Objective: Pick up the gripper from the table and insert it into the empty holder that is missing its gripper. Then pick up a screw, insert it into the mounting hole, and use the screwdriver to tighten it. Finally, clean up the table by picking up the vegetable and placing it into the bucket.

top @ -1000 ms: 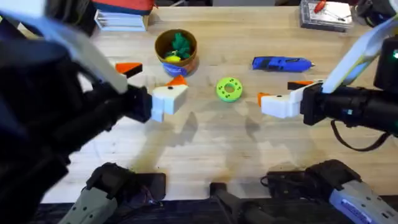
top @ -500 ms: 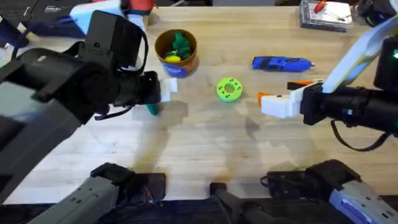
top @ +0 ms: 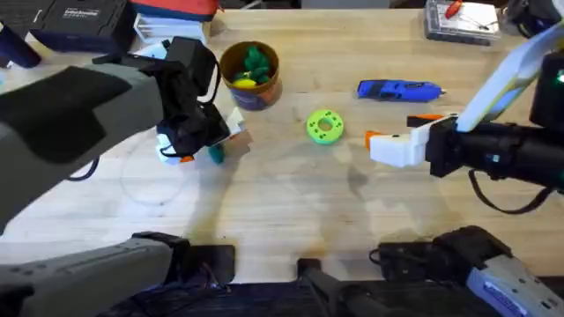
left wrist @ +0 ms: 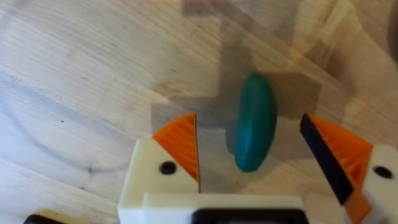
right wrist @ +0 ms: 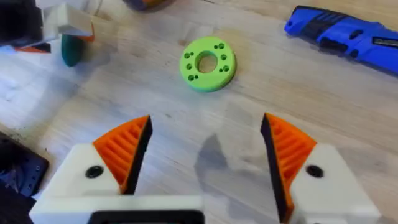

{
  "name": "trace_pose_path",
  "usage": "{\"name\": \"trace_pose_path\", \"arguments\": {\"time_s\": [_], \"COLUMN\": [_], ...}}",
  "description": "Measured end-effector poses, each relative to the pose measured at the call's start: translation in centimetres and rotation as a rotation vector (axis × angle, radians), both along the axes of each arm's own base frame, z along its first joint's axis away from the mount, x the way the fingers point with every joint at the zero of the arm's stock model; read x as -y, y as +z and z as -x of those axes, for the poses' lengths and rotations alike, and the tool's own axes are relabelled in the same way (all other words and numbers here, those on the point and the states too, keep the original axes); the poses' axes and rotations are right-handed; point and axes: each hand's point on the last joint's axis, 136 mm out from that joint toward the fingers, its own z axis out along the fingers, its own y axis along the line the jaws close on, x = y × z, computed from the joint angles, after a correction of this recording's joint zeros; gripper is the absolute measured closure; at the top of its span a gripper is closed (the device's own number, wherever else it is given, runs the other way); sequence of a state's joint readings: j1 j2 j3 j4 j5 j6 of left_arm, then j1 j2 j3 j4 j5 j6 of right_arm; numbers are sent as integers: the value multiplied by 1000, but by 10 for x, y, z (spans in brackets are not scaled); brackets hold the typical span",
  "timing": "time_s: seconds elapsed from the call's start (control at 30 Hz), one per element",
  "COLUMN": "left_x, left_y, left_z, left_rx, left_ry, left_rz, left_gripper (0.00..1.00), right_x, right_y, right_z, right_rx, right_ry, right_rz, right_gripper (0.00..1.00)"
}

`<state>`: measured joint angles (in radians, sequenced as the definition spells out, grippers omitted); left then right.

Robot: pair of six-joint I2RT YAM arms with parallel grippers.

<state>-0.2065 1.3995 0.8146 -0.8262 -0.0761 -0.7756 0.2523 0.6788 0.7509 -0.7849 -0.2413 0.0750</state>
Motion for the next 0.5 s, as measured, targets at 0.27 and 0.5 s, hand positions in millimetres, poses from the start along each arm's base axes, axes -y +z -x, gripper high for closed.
{"name": "trace_pose_path", "arguments": {"time_s": [0.27,0.5], "left_x": [-8,-7], "left_y": [-6,-6], "left_z": [-8,-10], "left_rx": [5,13], "left_ry": [49,53], "left_rz": [3,5], "left_gripper": [118,715], "right_x": [0,0], "right_y": [0,0], "right_z": [0,0], "right_rx": [0,0], "right_ry": [0,0], "right_rz": [0,0], "right_gripper": [8,8]}}
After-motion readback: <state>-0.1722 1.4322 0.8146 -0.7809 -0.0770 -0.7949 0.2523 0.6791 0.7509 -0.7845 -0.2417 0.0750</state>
